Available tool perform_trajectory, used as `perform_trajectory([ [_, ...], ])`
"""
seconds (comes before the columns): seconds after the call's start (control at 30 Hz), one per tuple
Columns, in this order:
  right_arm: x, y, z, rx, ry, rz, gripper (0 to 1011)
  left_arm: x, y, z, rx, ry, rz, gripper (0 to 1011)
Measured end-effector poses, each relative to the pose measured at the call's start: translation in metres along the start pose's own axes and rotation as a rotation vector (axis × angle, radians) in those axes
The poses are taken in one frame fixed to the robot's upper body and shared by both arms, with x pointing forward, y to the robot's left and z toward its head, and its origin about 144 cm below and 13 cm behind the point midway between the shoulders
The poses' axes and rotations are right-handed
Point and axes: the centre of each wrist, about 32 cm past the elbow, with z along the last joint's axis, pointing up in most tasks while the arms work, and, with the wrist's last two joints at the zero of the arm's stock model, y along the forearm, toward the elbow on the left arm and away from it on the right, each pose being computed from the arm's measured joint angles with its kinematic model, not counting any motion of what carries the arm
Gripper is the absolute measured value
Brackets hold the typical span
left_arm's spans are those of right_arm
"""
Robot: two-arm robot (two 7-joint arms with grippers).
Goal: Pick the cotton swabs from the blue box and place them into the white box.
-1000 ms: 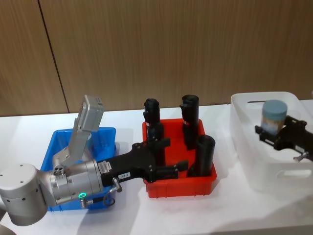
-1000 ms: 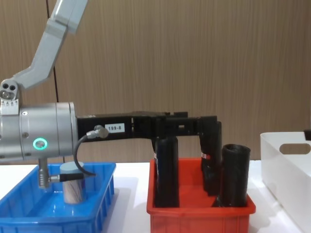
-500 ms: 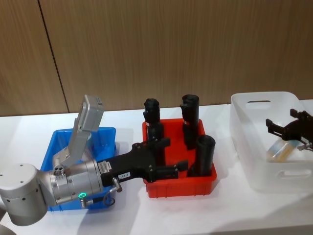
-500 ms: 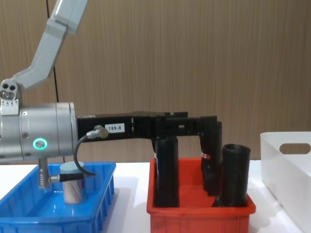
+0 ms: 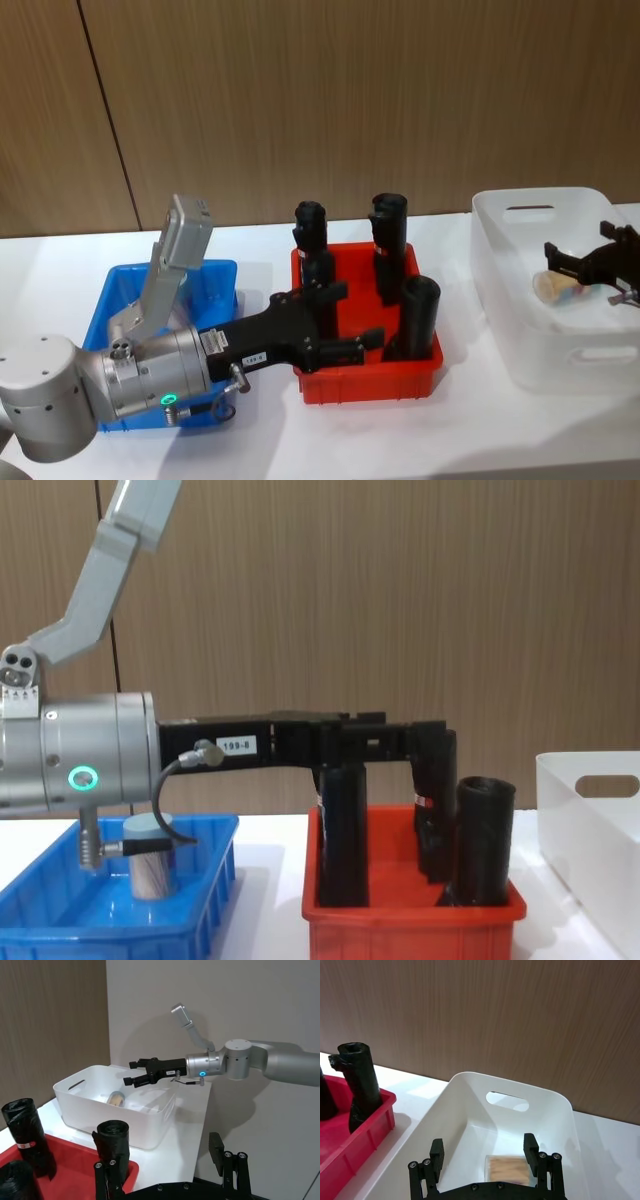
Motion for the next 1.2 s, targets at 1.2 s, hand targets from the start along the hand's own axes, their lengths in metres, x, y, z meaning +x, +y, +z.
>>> perform_trajectory([
  [1.2,-0.108,-0.057,-0.011,0.154,0.042,0.06,1002,-0.037,-0.008,-0.017,0.035,-0.155,0.374,1004],
])
